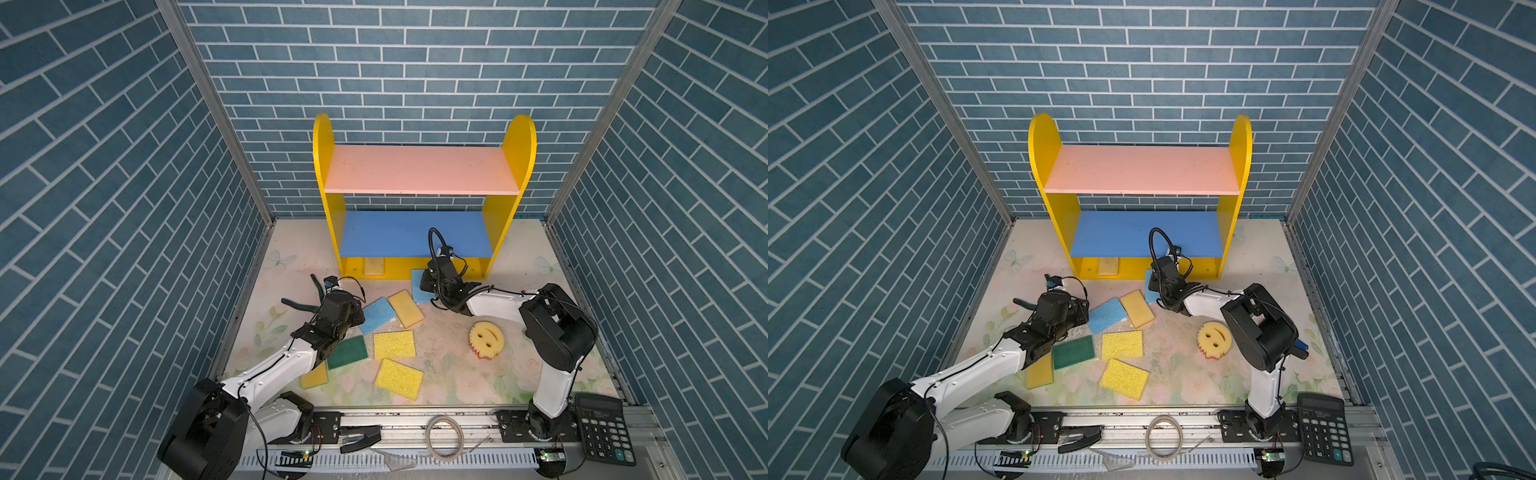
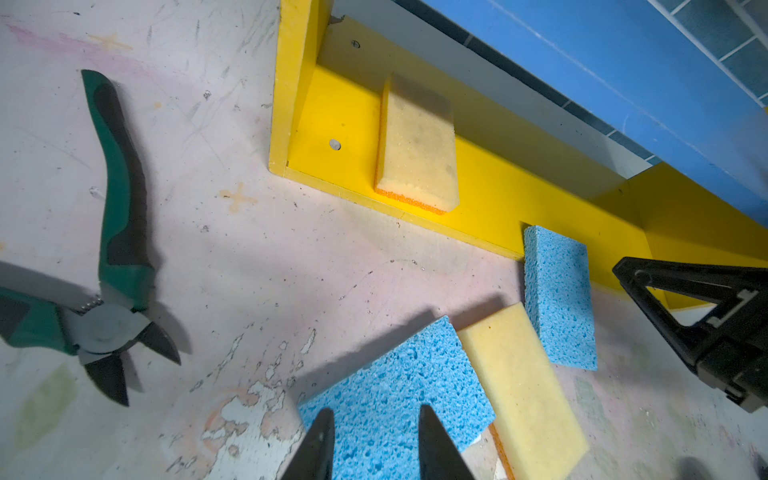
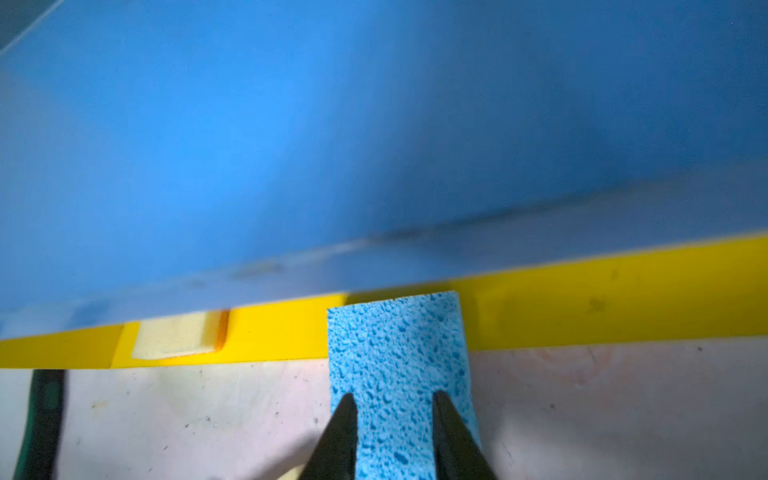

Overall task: Place and organize the cleaning sponges onto the shelf
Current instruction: 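Carry the blue sponge with the right gripper to the shelf's front board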

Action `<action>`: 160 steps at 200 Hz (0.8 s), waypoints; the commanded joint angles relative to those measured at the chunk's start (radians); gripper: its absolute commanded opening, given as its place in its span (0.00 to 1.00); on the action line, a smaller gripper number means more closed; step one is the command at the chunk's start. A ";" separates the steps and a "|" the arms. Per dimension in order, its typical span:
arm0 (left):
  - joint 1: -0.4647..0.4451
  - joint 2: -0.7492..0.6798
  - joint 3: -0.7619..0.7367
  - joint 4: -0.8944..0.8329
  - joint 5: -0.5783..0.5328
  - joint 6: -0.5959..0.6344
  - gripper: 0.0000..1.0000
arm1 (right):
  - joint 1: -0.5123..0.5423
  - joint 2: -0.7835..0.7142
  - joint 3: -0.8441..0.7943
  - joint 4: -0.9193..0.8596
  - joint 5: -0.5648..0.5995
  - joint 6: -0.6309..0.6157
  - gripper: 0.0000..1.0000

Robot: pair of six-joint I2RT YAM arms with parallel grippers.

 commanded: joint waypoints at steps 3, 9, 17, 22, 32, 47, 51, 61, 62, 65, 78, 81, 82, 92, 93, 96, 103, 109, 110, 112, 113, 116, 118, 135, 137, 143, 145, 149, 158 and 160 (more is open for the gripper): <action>0.003 0.015 -0.011 0.021 0.006 -0.001 0.36 | 0.023 -0.081 -0.079 -0.021 0.011 0.013 0.07; 0.003 0.018 -0.011 0.027 0.007 -0.005 0.37 | 0.026 -0.092 -0.096 -0.026 0.007 0.020 0.02; 0.004 0.023 -0.015 0.037 0.008 -0.007 0.37 | 0.035 -0.106 -0.116 -0.027 -0.001 0.022 0.00; 0.004 0.027 -0.015 0.043 0.008 -0.007 0.37 | 0.041 -0.113 -0.126 -0.033 -0.005 0.023 0.00; 0.004 0.036 -0.011 0.044 0.008 -0.003 0.37 | 0.056 -0.125 -0.138 -0.055 -0.006 0.023 0.00; 0.004 0.045 0.001 0.027 0.007 0.000 0.44 | 0.086 -0.139 -0.134 -0.127 0.006 0.010 0.00; 0.004 0.046 0.002 0.026 0.009 0.001 0.44 | 0.097 -0.143 -0.135 -0.143 0.013 0.002 0.00; 0.004 0.047 0.000 0.031 0.009 0.002 0.44 | 0.112 -0.149 -0.142 -0.160 0.017 -0.007 0.00; 0.004 0.047 -0.002 0.032 0.010 0.002 0.44 | 0.112 -0.149 -0.144 -0.161 0.017 -0.007 0.00; 0.004 0.047 -0.003 0.032 0.009 0.002 0.44 | 0.115 -0.151 -0.148 -0.164 0.017 -0.007 0.00; 0.006 0.044 -0.005 0.027 0.002 0.006 0.44 | 0.120 -0.159 -0.172 -0.168 0.011 0.005 0.00; 0.006 0.044 -0.005 0.025 0.000 0.005 0.44 | 0.119 -0.160 -0.178 -0.171 0.012 0.012 0.00; 0.005 0.044 -0.005 0.024 0.000 0.006 0.44 | 0.119 -0.161 -0.180 -0.172 0.012 0.014 0.00; 0.006 0.040 -0.007 0.022 -0.005 0.003 0.44 | 0.120 -0.167 -0.202 -0.169 0.011 0.030 0.00; 0.005 0.040 -0.007 0.022 -0.005 0.002 0.44 | 0.119 -0.168 -0.203 -0.168 0.010 0.030 0.00; 0.005 0.039 -0.009 0.023 -0.005 0.003 0.44 | 0.120 -0.169 -0.210 -0.166 0.009 0.032 0.00; 0.005 0.038 -0.013 0.027 -0.007 0.002 0.45 | 0.120 -0.166 -0.220 -0.161 0.006 0.033 0.00; 0.006 0.038 -0.017 0.031 -0.008 0.001 0.45 | 0.120 -0.161 -0.224 -0.164 0.006 0.033 0.00; 0.007 0.037 -0.017 0.031 -0.008 0.001 0.45 | 0.120 -0.160 -0.224 -0.166 0.006 0.033 0.00; 0.007 0.037 -0.017 0.031 -0.010 0.001 0.45 | 0.119 -0.159 -0.224 -0.168 0.006 0.033 0.00; 0.007 0.038 -0.017 0.031 -0.010 0.000 0.45 | 0.119 -0.158 -0.224 -0.169 0.005 0.033 0.00; 0.006 0.039 -0.017 0.030 -0.010 0.000 0.45 | 0.120 -0.155 -0.223 -0.173 0.005 0.033 0.00; 0.006 0.039 -0.017 0.030 -0.010 0.000 0.45 | 0.120 -0.153 -0.223 -0.176 0.004 0.033 0.00; 0.007 0.044 -0.019 0.032 -0.009 -0.008 0.45 | 0.119 -0.135 -0.219 -0.182 0.002 0.034 0.00; 0.007 0.046 -0.019 0.035 -0.010 -0.007 0.45 | 0.120 -0.132 -0.220 -0.180 0.002 0.033 0.00; 0.006 0.049 -0.022 0.042 -0.007 -0.008 0.45 | 0.118 -0.122 -0.216 -0.175 0.003 0.030 0.00; 0.007 0.050 -0.023 0.044 -0.007 -0.007 0.45 | 0.118 -0.118 -0.214 -0.176 0.004 0.030 0.00; 0.007 0.051 -0.023 0.045 -0.006 -0.008 0.45 | 0.116 -0.110 -0.210 -0.177 0.007 0.028 0.00; 0.007 0.057 -0.018 0.042 -0.006 -0.008 0.46 | 0.108 -0.090 -0.197 -0.177 0.007 0.020 0.00; 0.008 0.057 -0.017 0.041 -0.006 -0.009 0.46 | 0.107 -0.085 -0.194 -0.179 0.006 0.018 0.00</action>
